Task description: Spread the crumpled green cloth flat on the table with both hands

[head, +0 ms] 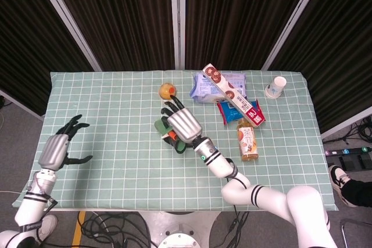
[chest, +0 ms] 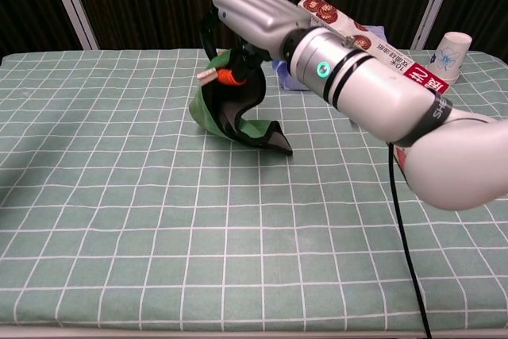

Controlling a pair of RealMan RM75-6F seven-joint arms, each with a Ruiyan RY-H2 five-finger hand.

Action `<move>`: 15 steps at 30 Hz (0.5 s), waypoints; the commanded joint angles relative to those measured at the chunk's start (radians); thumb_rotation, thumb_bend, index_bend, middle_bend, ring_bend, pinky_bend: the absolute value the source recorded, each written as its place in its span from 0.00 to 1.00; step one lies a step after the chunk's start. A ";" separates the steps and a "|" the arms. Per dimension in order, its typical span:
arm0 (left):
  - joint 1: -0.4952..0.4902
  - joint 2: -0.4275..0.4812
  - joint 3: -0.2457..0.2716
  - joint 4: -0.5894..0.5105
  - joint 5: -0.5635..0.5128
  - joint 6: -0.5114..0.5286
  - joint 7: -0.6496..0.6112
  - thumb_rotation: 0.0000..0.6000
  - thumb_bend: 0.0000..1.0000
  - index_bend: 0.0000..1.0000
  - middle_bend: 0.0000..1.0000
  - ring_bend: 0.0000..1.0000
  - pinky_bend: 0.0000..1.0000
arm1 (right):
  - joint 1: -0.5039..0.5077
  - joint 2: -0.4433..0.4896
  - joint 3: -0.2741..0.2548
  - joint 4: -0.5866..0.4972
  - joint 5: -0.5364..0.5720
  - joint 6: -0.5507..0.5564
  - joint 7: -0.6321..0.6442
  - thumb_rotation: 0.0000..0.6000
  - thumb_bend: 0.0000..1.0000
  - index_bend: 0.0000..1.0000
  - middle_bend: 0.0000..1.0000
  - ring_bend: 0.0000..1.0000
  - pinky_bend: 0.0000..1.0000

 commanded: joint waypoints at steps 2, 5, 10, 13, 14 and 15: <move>-0.074 -0.071 -0.032 0.025 -0.097 -0.128 -0.074 1.00 0.02 0.28 0.16 0.15 0.23 | 0.033 0.028 0.047 -0.042 0.048 -0.001 -0.066 1.00 0.44 0.72 0.31 0.15 0.04; -0.111 -0.108 -0.049 0.038 -0.166 -0.202 -0.091 1.00 0.01 0.28 0.16 0.15 0.23 | 0.048 0.038 0.068 -0.061 0.079 -0.004 -0.107 1.00 0.44 0.72 0.31 0.15 0.04; -0.180 -0.173 -0.062 0.087 -0.243 -0.295 -0.044 1.00 0.01 0.29 0.16 0.15 0.23 | 0.066 0.044 0.091 -0.081 0.123 -0.001 -0.144 1.00 0.44 0.72 0.31 0.15 0.04; -0.208 -0.213 -0.074 0.108 -0.282 -0.317 -0.020 1.00 0.00 0.29 0.16 0.15 0.23 | 0.080 0.052 0.105 -0.097 0.140 0.006 -0.163 1.00 0.44 0.72 0.31 0.14 0.04; -0.215 -0.224 -0.078 0.113 -0.293 -0.321 -0.013 1.00 0.00 0.29 0.16 0.15 0.23 | 0.083 0.055 0.109 -0.102 0.144 0.011 -0.168 1.00 0.44 0.72 0.31 0.14 0.04; -0.222 -0.234 -0.082 0.120 -0.303 -0.323 -0.005 1.00 0.00 0.29 0.16 0.15 0.23 | 0.087 0.058 0.115 -0.107 0.149 0.015 -0.170 1.00 0.44 0.72 0.31 0.14 0.04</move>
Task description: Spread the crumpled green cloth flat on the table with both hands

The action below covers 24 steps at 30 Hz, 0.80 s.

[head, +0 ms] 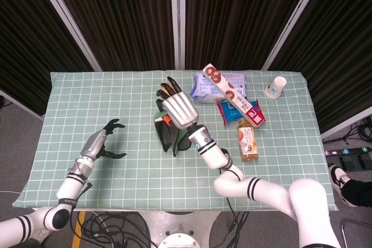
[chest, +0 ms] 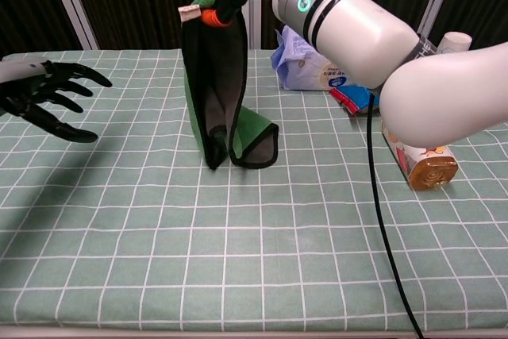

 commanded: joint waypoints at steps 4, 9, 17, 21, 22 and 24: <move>-0.046 -0.066 -0.023 0.045 -0.057 -0.009 0.060 1.00 0.00 0.29 0.15 0.15 0.23 | 0.017 0.026 0.028 -0.047 0.029 0.021 -0.016 1.00 0.44 0.72 0.31 0.15 0.04; -0.057 -0.110 -0.024 0.064 -0.080 0.013 0.100 0.98 0.00 0.29 0.16 0.15 0.23 | 0.018 0.039 0.011 -0.077 0.052 0.021 -0.046 1.00 0.44 0.72 0.31 0.14 0.04; -0.072 -0.171 -0.020 0.102 -0.126 0.022 0.145 0.94 0.00 0.37 0.16 0.15 0.23 | 0.036 0.002 -0.021 -0.055 0.073 0.019 -0.058 1.00 0.44 0.72 0.31 0.14 0.04; -0.076 -0.202 -0.026 0.129 -0.161 0.024 0.161 1.00 0.03 0.42 0.16 0.15 0.24 | 0.042 -0.006 -0.024 -0.054 0.077 0.027 -0.052 1.00 0.44 0.72 0.31 0.14 0.04; -0.075 -0.212 -0.028 0.140 -0.166 0.031 0.164 1.00 0.04 0.44 0.16 0.15 0.24 | 0.041 -0.005 -0.026 -0.055 0.077 0.030 -0.052 1.00 0.44 0.72 0.31 0.14 0.04; -0.070 -0.227 -0.030 0.157 -0.167 0.045 0.163 1.00 0.08 0.48 0.17 0.15 0.24 | 0.039 -0.001 -0.031 -0.059 0.077 0.033 -0.051 1.00 0.44 0.72 0.31 0.14 0.04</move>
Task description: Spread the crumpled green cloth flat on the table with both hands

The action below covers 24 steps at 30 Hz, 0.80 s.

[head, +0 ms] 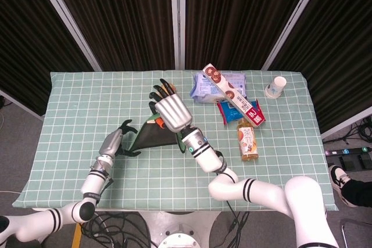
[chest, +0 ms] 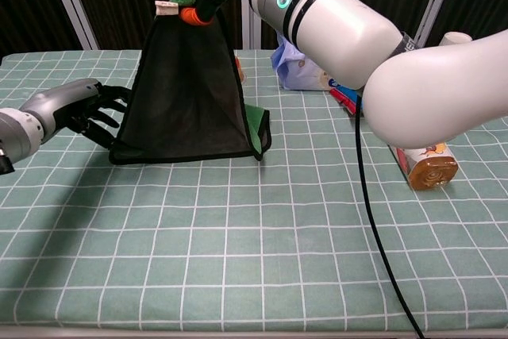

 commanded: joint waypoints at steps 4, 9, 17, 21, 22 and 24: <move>0.018 -0.031 -0.002 0.041 0.006 0.033 -0.015 1.00 0.19 0.58 0.22 0.15 0.24 | -0.016 0.018 -0.018 -0.013 -0.002 0.009 0.011 1.00 0.44 0.72 0.31 0.14 0.04; 0.040 -0.056 -0.009 0.068 0.046 0.097 -0.039 1.00 0.35 0.73 0.36 0.21 0.24 | -0.046 0.043 -0.035 -0.055 -0.004 0.022 0.050 1.00 0.44 0.72 0.31 0.14 0.04; 0.065 -0.029 -0.008 0.006 0.147 0.160 -0.092 1.00 0.47 0.83 0.44 0.24 0.24 | -0.156 0.138 -0.098 -0.198 -0.032 0.074 0.144 1.00 0.44 0.72 0.31 0.14 0.04; 0.053 0.003 -0.016 -0.033 0.195 0.162 -0.100 1.00 0.47 0.83 0.44 0.24 0.24 | -0.192 0.183 -0.113 -0.253 -0.035 0.073 0.198 1.00 0.44 0.72 0.31 0.14 0.04; 0.045 0.011 -0.023 -0.037 0.208 0.163 -0.097 1.00 0.47 0.83 0.44 0.24 0.24 | -0.194 0.195 -0.113 -0.258 -0.037 0.067 0.207 1.00 0.44 0.72 0.31 0.14 0.04; 0.026 0.024 -0.043 -0.034 0.220 0.159 -0.088 1.00 0.47 0.83 0.44 0.24 0.24 | -0.192 0.210 -0.103 -0.260 -0.036 0.058 0.221 1.00 0.44 0.72 0.31 0.14 0.04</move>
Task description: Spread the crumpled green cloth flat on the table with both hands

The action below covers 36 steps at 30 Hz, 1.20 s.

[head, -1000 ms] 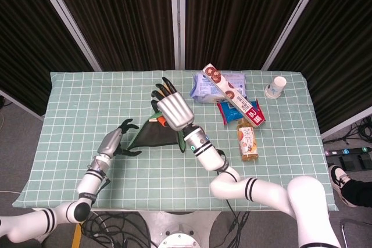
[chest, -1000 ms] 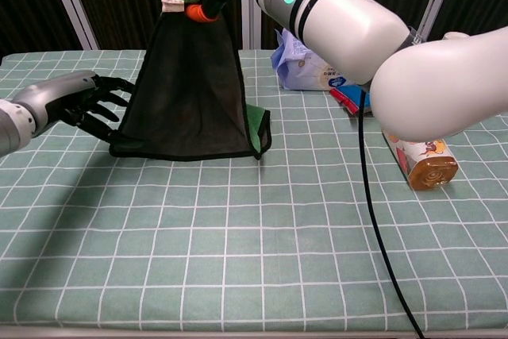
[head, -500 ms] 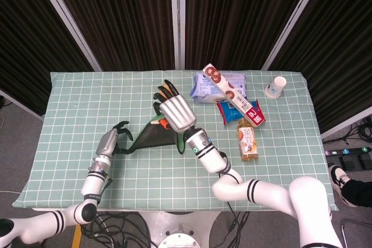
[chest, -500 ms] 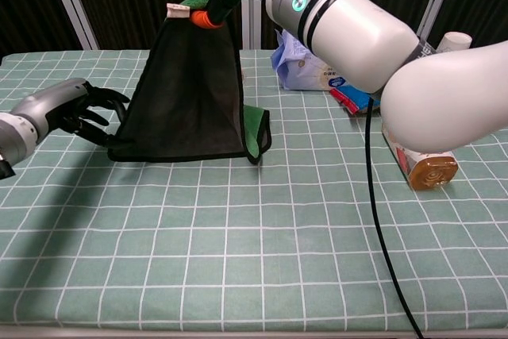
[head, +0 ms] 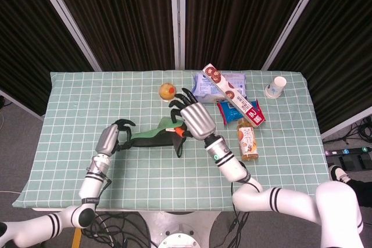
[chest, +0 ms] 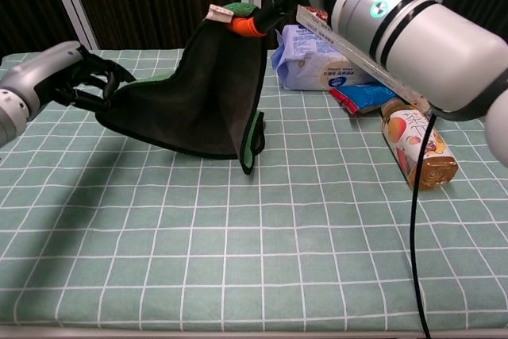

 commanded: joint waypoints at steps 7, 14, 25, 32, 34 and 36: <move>-0.108 0.030 -0.140 0.085 -0.017 -0.022 0.010 1.00 0.46 0.83 0.44 0.24 0.23 | 0.037 0.051 0.082 0.062 0.015 -0.051 0.109 1.00 0.44 0.71 0.32 0.14 0.03; -0.223 0.008 -0.256 0.242 -0.051 -0.021 0.006 1.00 0.46 0.83 0.44 0.24 0.23 | 0.086 0.058 0.129 0.168 -0.007 -0.087 0.259 1.00 0.44 0.72 0.33 0.14 0.01; -0.148 0.077 -0.106 0.135 0.054 0.043 0.044 1.00 0.45 0.83 0.44 0.24 0.23 | 0.076 0.062 -0.020 0.230 -0.147 -0.137 0.447 1.00 0.44 0.72 0.33 0.12 0.00; -0.078 0.126 0.047 0.037 0.129 0.038 0.083 1.00 0.45 0.83 0.44 0.24 0.23 | 0.051 0.047 -0.136 0.238 -0.230 -0.149 0.526 1.00 0.44 0.71 0.33 0.12 0.00; -0.061 0.145 0.077 0.007 0.149 0.041 0.086 1.00 0.45 0.83 0.44 0.24 0.23 | 0.044 0.047 -0.160 0.234 -0.249 -0.147 0.542 1.00 0.44 0.72 0.33 0.12 0.00; -0.052 0.161 0.099 -0.017 0.162 0.036 0.088 1.00 0.45 0.83 0.44 0.24 0.23 | 0.039 0.049 -0.178 0.230 -0.262 -0.147 0.549 1.00 0.44 0.72 0.33 0.12 0.00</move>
